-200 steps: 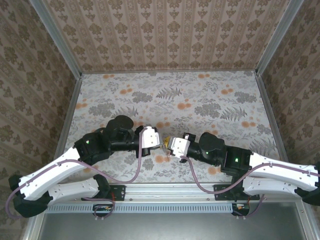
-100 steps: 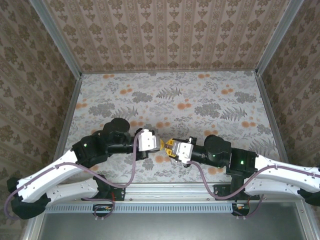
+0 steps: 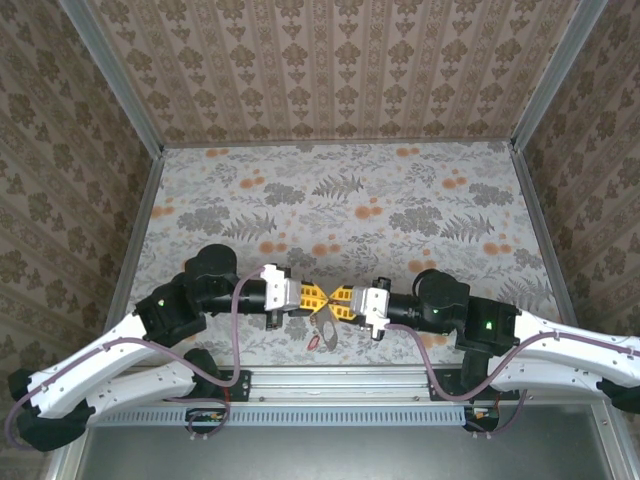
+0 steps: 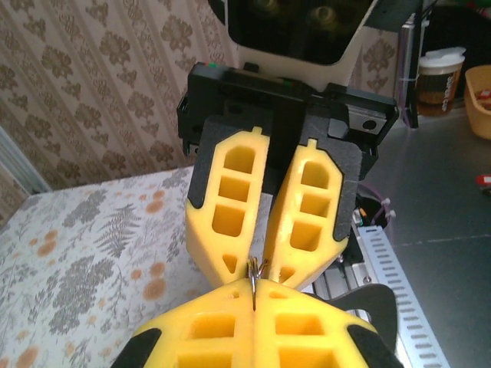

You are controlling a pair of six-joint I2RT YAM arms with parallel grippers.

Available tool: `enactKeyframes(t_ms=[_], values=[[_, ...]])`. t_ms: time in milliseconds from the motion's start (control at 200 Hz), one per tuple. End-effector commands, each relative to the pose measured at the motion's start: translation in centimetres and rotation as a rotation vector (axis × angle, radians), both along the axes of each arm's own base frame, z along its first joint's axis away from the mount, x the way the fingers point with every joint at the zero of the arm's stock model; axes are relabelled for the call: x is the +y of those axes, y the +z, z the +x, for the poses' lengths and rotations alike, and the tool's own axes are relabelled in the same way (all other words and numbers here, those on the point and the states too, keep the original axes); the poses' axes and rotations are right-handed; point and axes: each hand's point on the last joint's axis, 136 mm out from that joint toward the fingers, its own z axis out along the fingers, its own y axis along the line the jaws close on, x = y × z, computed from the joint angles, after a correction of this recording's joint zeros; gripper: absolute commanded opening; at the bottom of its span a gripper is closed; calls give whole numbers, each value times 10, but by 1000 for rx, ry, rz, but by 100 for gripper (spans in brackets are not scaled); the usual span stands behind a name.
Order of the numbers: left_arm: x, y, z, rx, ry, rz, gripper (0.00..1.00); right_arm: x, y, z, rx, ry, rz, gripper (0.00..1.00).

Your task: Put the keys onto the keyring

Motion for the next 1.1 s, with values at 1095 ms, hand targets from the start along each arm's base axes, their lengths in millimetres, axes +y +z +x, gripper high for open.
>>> enactKeyframes(t_ms=[1095], values=[[-21, -41, 57, -20, 279, 362, 32, -19, -6, 63, 34, -334, -67, 2]])
